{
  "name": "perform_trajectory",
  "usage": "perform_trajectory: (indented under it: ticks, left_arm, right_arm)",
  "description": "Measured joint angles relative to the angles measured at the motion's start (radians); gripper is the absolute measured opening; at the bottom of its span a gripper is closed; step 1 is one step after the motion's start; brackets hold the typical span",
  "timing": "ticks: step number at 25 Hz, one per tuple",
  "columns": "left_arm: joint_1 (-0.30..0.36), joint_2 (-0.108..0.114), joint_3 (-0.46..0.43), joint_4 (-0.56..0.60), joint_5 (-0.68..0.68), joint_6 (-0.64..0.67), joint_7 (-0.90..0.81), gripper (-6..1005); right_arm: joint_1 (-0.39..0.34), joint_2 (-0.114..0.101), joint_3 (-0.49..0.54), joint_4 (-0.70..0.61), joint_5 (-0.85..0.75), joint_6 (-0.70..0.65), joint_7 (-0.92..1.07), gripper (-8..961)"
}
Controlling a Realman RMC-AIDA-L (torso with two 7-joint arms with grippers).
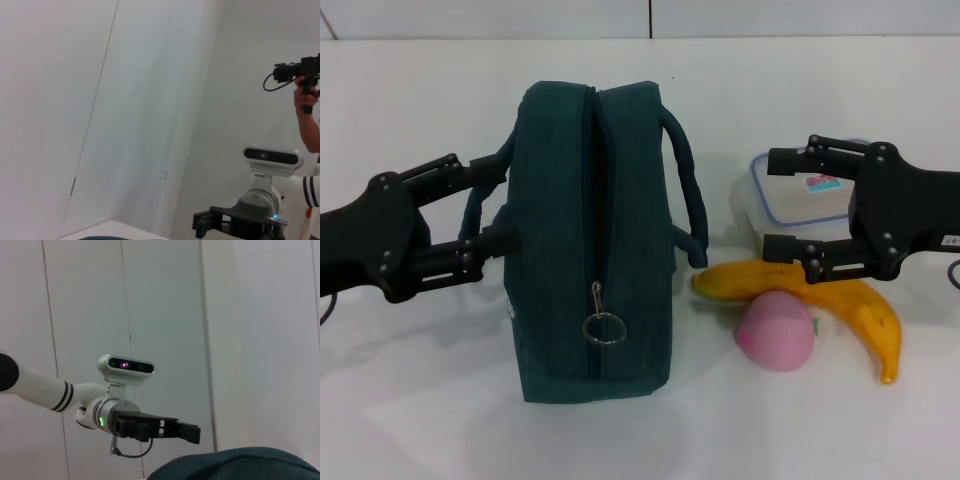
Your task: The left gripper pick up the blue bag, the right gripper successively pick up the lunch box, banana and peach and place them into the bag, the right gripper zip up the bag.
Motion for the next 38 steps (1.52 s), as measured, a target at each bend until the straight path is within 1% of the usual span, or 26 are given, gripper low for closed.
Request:
perform_trajectory:
  ticks: [13, 15, 17, 21, 25, 27, 28, 31, 35, 38]
  left_arm:
    - [-0.005, -0.001, 0.0, 0.0, 0.002, -0.002, -0.001, 829]
    - [-0.019, 0.0, 0.0, 0.004, 0.002, -0.002, -0.038, 829]
    - [-0.041, 0.011, 0.0, 0.029, 0.006, -0.003, -0.136, 829]
    - [-0.083, 0.041, -0.002, 0.121, 0.019, -0.024, -0.423, 829]
    - [-0.107, 0.056, -0.002, 0.236, 0.064, -0.063, -0.656, 830]
    - [-0.119, 0.055, -0.007, 0.311, 0.142, -0.09, -0.808, 830]
    - [-0.124, 0.054, -0.01, 0.334, 0.172, -0.097, -0.854, 830]
    - [-0.145, 0.042, -0.031, 0.404, 0.294, -0.105, -1.017, 830]
    - [-0.173, 0.037, -0.038, 0.446, 0.404, -0.106, -1.138, 830]
    - [-0.188, 0.035, -0.037, 0.474, 0.438, -0.106, -1.188, 829]
  right_arm:
    - [0.002, 0.0, 0.0, 0.005, -0.001, 0.004, 0.0, 884]
    - [0.002, 0.001, 0.0, 0.005, -0.001, 0.004, 0.0, 884]
    - [0.002, 0.001, 0.0, 0.005, -0.001, 0.004, 0.0, 884]
    - [0.003, 0.001, 0.002, 0.012, 0.0, 0.004, -0.007, 884]
    - [-0.003, 0.002, 0.002, 0.016, 0.0, 0.005, -0.015, 883]
    - [-0.008, 0.002, 0.004, 0.016, 0.0, 0.004, -0.017, 883]
    - [-0.01, 0.002, 0.005, 0.016, 0.0, 0.004, -0.018, 883]
    - [-0.018, 0.002, 0.009, 0.016, 0.0, 0.002, -0.024, 883]
    - [-0.02, 0.001, 0.009, 0.023, 0.003, 0.0, -0.033, 883]
    - [-0.02, 0.002, 0.009, 0.029, 0.007, -0.001, -0.043, 883]
